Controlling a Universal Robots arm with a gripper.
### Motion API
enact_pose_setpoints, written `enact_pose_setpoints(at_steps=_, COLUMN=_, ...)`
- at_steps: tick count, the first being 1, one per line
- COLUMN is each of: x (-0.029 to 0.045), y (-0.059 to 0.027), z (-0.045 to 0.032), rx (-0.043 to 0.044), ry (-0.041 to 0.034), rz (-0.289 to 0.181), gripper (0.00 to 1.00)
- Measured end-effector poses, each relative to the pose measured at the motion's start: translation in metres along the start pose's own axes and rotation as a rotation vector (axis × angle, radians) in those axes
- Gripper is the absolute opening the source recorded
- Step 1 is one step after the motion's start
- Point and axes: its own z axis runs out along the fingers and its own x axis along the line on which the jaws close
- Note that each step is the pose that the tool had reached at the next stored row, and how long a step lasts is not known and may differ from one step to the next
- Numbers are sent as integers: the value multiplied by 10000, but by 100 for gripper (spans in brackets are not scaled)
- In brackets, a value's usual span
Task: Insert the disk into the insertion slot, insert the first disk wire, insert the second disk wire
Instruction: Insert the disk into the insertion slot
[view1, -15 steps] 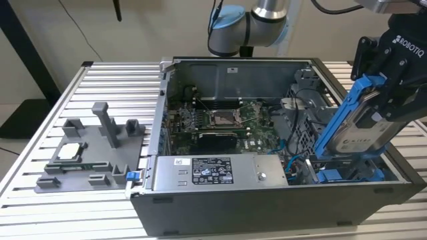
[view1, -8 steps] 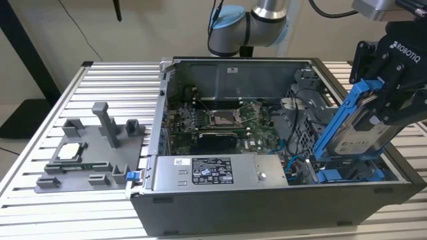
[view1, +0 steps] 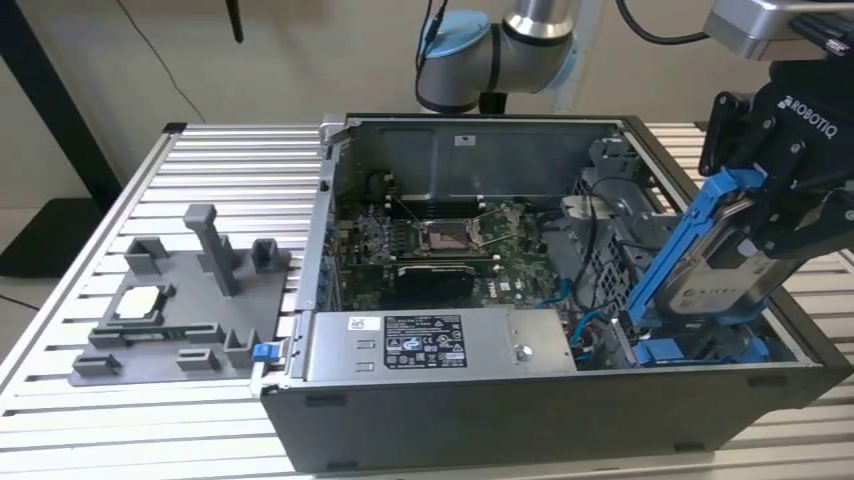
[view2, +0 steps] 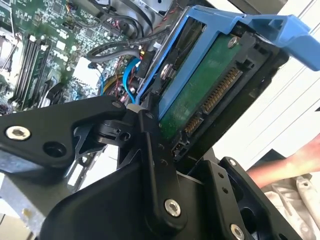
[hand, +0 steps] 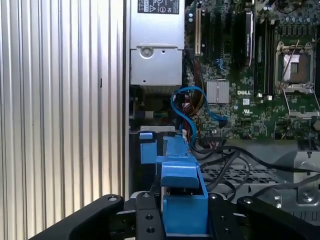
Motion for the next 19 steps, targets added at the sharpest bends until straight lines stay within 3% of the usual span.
enact_pose_setpoints(at_steps=15, x=6, y=-9, z=122, rx=-3, ry=-1, rz=32, gripper=0)
enact_pose_setpoints(at_steps=19, x=16, y=-10, z=112, rx=-174, ry=-9, rz=34, gripper=0)
